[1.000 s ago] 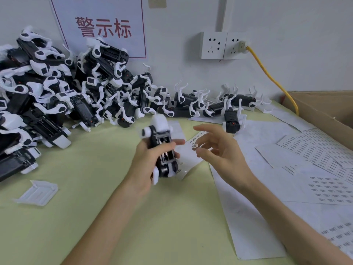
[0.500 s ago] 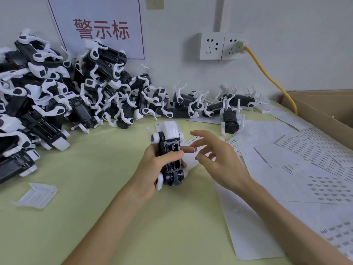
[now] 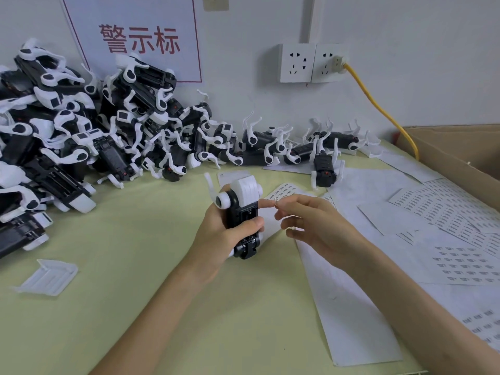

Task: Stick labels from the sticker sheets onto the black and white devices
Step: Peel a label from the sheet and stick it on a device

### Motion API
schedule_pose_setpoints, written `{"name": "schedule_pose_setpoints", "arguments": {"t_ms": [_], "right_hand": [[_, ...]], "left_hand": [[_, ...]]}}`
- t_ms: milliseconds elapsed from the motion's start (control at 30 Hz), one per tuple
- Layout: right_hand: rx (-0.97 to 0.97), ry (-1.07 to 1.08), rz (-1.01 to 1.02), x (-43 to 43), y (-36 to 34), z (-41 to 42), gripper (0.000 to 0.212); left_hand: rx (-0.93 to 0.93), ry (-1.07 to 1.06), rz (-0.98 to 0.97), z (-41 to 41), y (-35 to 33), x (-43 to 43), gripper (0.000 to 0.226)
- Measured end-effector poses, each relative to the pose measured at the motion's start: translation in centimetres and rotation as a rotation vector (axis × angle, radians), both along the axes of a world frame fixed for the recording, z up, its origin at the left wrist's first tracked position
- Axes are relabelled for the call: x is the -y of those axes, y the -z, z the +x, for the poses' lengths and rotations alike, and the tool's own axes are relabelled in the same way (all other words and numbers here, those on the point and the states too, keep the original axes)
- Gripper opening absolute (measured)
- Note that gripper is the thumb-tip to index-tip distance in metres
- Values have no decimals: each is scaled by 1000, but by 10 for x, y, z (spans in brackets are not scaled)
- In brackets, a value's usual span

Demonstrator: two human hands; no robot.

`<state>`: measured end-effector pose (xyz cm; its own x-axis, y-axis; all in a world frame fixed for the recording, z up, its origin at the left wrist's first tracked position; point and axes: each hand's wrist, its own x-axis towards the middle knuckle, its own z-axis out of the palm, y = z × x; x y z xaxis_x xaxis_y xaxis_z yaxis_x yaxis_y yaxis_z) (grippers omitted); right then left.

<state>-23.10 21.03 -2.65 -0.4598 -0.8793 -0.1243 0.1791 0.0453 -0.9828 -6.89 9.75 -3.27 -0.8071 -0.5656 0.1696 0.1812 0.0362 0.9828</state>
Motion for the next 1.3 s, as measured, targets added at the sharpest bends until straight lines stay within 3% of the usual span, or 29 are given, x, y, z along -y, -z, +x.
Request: {"name": "schedule_pose_setpoints", "arguments": {"t_ms": [100, 200, 400, 467, 600, 667, 733, 900, 1067, 1200, 1300], "right_hand": [[-31, 55, -23, 0, 0, 0, 12], [-136, 167, -90, -1, -2, 0, 15], [-193, 120, -173, -4, -9, 4, 13], [-313, 31, -125, -3, -5, 8, 36], [-509, -112, -24, 2, 8, 16, 89], [-584, -143, 10, 3, 12, 18, 109], [-638, -141, 17, 4, 14, 18, 116], [-607, 22, -86, 6, 14, 19, 107], [-319, 181, -280, 2, 2, 10, 86], [64, 247, -420, -4, -10, -5, 54], [218, 217, -462, -7, -12, -7, 19]], "left_hand": [[54, -25, -86, -2, 0, -1, 44], [89, -89, -87, -3, 2, 0, 27], [11, -163, 241, -1, -2, 9, 12], [-34, -158, 410, -1, -4, 13, 15], [-102, -12, 730, 5, -10, 20, 44], [-155, 34, 743, 5, -9, 20, 46], [-174, 55, 656, 3, -7, 18, 49], [-220, 199, 421, 1, -5, 12, 45], [-203, 274, 281, 3, -3, 16, 52], [-168, 218, 317, 3, 1, 21, 52], [-111, 121, 338, 1, 2, 20, 25]]}}
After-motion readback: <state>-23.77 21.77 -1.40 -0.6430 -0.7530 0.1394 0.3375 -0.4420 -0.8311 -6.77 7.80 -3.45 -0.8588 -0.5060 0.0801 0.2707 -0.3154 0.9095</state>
